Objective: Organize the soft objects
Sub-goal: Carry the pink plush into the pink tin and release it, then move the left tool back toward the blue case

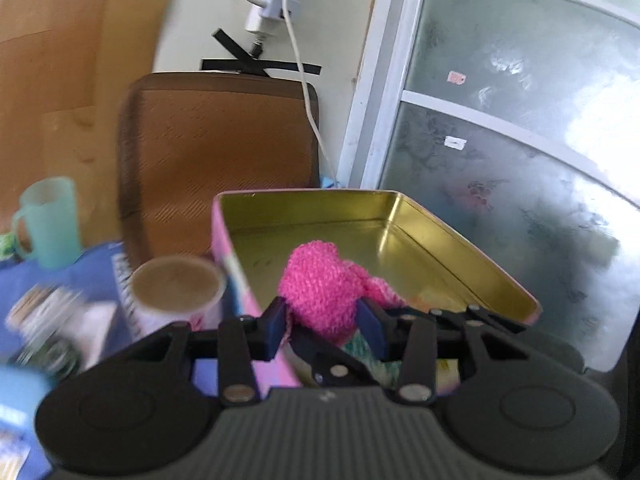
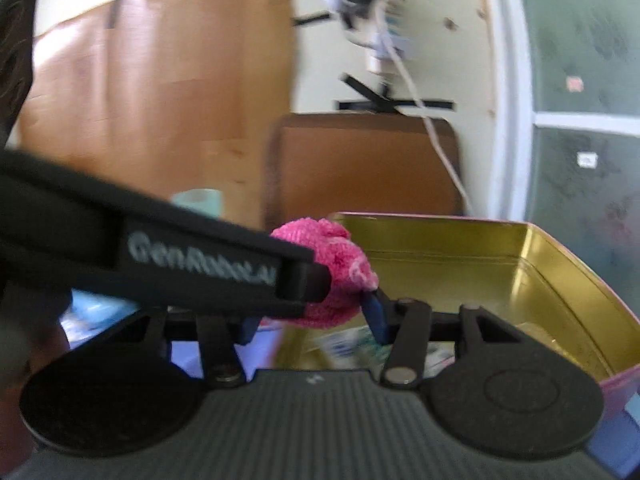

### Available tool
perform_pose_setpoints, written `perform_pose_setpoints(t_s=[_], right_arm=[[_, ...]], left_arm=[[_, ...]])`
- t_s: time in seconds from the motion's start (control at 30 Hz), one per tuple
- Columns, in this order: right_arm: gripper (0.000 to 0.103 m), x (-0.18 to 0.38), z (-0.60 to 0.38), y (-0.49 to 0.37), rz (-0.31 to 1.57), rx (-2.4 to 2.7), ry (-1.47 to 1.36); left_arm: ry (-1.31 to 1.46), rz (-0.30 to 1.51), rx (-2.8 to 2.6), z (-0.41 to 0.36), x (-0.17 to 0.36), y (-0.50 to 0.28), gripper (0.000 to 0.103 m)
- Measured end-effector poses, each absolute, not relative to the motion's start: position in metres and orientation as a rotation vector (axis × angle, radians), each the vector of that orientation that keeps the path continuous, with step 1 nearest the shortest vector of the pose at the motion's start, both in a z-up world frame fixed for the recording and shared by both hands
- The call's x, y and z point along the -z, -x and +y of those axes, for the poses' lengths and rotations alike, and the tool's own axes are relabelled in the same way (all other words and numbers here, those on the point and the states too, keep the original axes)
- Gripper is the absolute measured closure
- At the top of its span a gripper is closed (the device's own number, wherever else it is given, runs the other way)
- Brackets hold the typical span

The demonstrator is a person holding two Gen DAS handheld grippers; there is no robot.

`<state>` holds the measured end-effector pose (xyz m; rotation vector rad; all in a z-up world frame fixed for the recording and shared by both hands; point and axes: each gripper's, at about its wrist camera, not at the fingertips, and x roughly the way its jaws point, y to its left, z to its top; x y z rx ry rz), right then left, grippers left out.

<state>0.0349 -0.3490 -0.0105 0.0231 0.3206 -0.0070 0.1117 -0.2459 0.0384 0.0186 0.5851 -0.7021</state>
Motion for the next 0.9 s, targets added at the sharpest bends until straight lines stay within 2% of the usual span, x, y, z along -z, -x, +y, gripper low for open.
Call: perform_pose_setpoints(t_s=[0.2,0.27,0.33,0.37,0.43,0.5,0.57,0.9], right_arm=[[0.037,0.02,-0.363,-0.069,0.375,0.085,-0.028],[0.031,0.018,-0.366,-0.062,0.358,0.085,-0.054],[0.032,0.018,-0.365,-0.052,0.334,0.087,-0.075],[0.034,0.017,-0.363,-0.046,0.322,0.076,-0.091],[0.045,0.014,-0.354,-0.031,0.293,0.044,-0.099],[0.062,0.012,-0.34,-0.017,0.268,0.005,-0.08],[0.069,0.012,-0.324,-0.011,0.271,-0.053,-0.067],[0.069,0.021,-0.201,-0.053,0.493,-0.437,-0.109]], left_arm=[[-0.043,0.611,0.619,-0.27,-0.024,-0.14,0.055],[-0.025,0.601,0.627,-0.259,-0.025,-0.137,0.049],[-0.005,0.571,0.621,-0.244,-0.031,-0.13,0.048],[0.014,0.564,0.622,-0.234,-0.034,-0.127,0.048],[0.051,0.567,0.624,-0.209,-0.035,-0.119,0.047],[0.082,0.568,0.614,-0.176,-0.033,-0.107,0.047],[0.116,0.575,0.603,-0.138,-0.025,-0.095,0.047],[0.235,0.642,0.249,0.062,0.023,-0.067,0.049]])
